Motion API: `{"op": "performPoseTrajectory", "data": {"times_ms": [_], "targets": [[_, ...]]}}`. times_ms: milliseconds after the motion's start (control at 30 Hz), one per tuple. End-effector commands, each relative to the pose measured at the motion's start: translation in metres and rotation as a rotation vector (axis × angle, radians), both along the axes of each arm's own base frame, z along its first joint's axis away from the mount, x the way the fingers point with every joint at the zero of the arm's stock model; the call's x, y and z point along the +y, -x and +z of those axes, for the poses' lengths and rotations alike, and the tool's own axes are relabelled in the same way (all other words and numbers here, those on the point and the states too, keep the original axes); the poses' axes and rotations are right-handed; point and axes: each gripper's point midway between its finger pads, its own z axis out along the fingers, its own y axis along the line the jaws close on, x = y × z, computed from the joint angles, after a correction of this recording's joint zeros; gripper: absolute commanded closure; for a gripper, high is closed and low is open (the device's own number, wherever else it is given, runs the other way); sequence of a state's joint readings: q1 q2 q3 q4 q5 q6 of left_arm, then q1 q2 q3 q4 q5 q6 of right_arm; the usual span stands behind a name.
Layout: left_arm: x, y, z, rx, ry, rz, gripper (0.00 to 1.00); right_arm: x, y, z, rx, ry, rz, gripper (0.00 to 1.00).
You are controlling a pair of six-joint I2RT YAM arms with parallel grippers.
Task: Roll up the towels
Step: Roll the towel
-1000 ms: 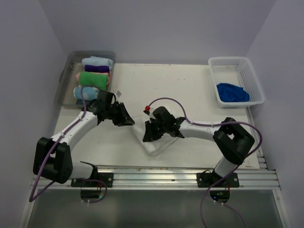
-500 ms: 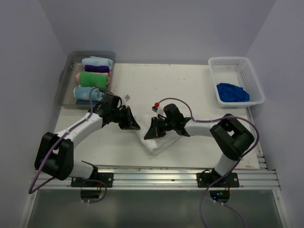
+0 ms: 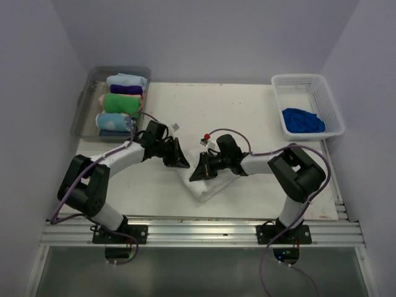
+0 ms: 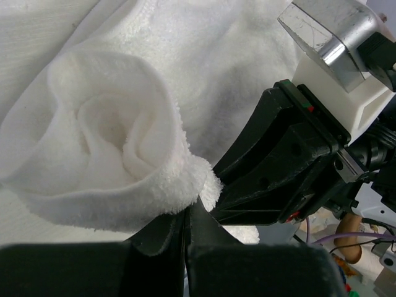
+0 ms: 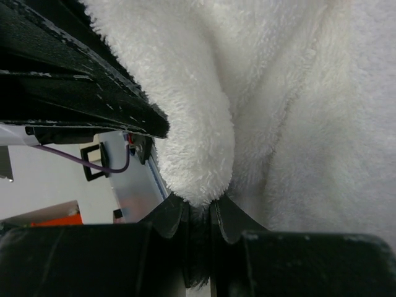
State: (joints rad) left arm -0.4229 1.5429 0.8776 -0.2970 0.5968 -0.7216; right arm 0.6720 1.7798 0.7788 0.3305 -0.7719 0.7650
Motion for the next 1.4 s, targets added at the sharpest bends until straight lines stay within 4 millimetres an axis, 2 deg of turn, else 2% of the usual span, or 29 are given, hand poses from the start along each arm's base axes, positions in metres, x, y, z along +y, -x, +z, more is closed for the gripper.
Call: {"op": "performPoseTrajectory", "data": {"times_ms": [0,200,267,300,367,400,433,467,500,533,567,667,700,733,767,800,833,867,900,1000,1067,1200,1367], "targets": [[-0.017,-0.016,0.008,-0.063,0.051,-0.033,0.99,-0.002,0.002,-0.002,0.039,-0.030,0.021,1.00],[-0.019,-0.020,-0.024,-0.019,0.013,-0.041,1.00,-0.008,-0.006,0.004,0.002,-0.017,-0.010,1.00],[-0.019,-0.018,-0.039,0.019,-0.003,-0.045,1.00,-0.017,-0.007,0.000,-0.002,0.052,-0.034,0.90],[-0.020,-0.016,-0.042,0.030,-0.005,-0.048,1.00,-0.024,-0.004,0.003,-0.016,0.096,-0.033,0.77],[-0.019,-0.014,-0.049,0.046,-0.015,-0.049,1.00,-0.036,-0.015,0.004,-0.088,0.186,-0.088,0.65],[-0.018,-0.014,-0.050,0.049,-0.021,-0.048,1.00,-0.048,-0.010,0.001,-0.091,0.265,-0.078,0.58],[-0.017,-0.015,-0.050,0.043,-0.030,-0.044,1.00,-0.059,-0.021,0.013,-0.174,0.324,-0.137,0.47],[-0.017,-0.015,-0.050,0.045,-0.034,-0.044,1.00,-0.068,-0.016,0.029,-0.228,0.369,-0.128,0.40],[-0.016,-0.014,-0.051,0.048,-0.038,-0.044,1.00,-0.076,-0.019,0.024,-0.246,0.435,-0.141,0.40],[-0.016,-0.015,-0.051,0.047,-0.040,-0.044,1.00,-0.081,-0.020,0.041,-0.306,0.448,-0.161,0.37],[-0.017,-0.015,-0.051,0.050,-0.040,-0.046,1.00,-0.088,-0.024,0.047,-0.366,0.505,-0.190,0.37],[-0.016,-0.016,-0.054,0.057,-0.048,-0.045,1.00,-0.091,-0.019,0.072,-0.544,0.630,-0.195,0.45],[-0.016,-0.015,-0.055,0.061,-0.051,-0.046,1.00,-0.087,-0.017,0.082,-0.589,0.658,-0.183,0.61],[-0.015,-0.014,-0.056,0.064,-0.057,-0.044,1.00,-0.083,-0.014,0.085,-0.625,0.679,-0.175,0.70],[-0.014,-0.015,-0.056,0.064,-0.057,-0.042,1.00,-0.070,-0.002,0.083,-0.659,0.691,-0.120,0.76],[-0.014,-0.014,-0.057,0.069,-0.060,-0.043,1.00,-0.063,-0.004,0.090,-0.694,0.704,-0.119,0.84],[-0.014,-0.014,-0.058,0.071,-0.062,-0.044,1.00,-0.055,0.001,0.089,-0.714,0.706,-0.091,0.87],[-0.014,-0.015,-0.057,0.069,-0.065,-0.043,1.00,-0.044,0.011,0.080,-0.733,0.724,-0.033,0.88],[-0.014,-0.015,-0.058,0.066,-0.067,-0.043,1.00,-0.037,0.013,0.081,-0.745,0.726,-0.017,0.90],[-0.014,-0.017,-0.058,0.069,-0.073,-0.048,1.00,-0.029,0.016,0.063,-0.747,0.759,0.025,0.92],[-0.014,-0.019,-0.057,0.065,-0.076,-0.051,1.00,-0.033,0.014,0.054,-0.752,0.791,0.023,0.92],[-0.014,-0.021,-0.055,0.060,-0.086,-0.057,1.00,-0.057,0.005,0.023,-0.761,0.934,0.005,0.92],[-0.014,-0.024,-0.047,0.036,-0.090,-0.060,0.98,-0.069,0.006,0.005,-0.703,0.935,-0.021,0.92]]}}
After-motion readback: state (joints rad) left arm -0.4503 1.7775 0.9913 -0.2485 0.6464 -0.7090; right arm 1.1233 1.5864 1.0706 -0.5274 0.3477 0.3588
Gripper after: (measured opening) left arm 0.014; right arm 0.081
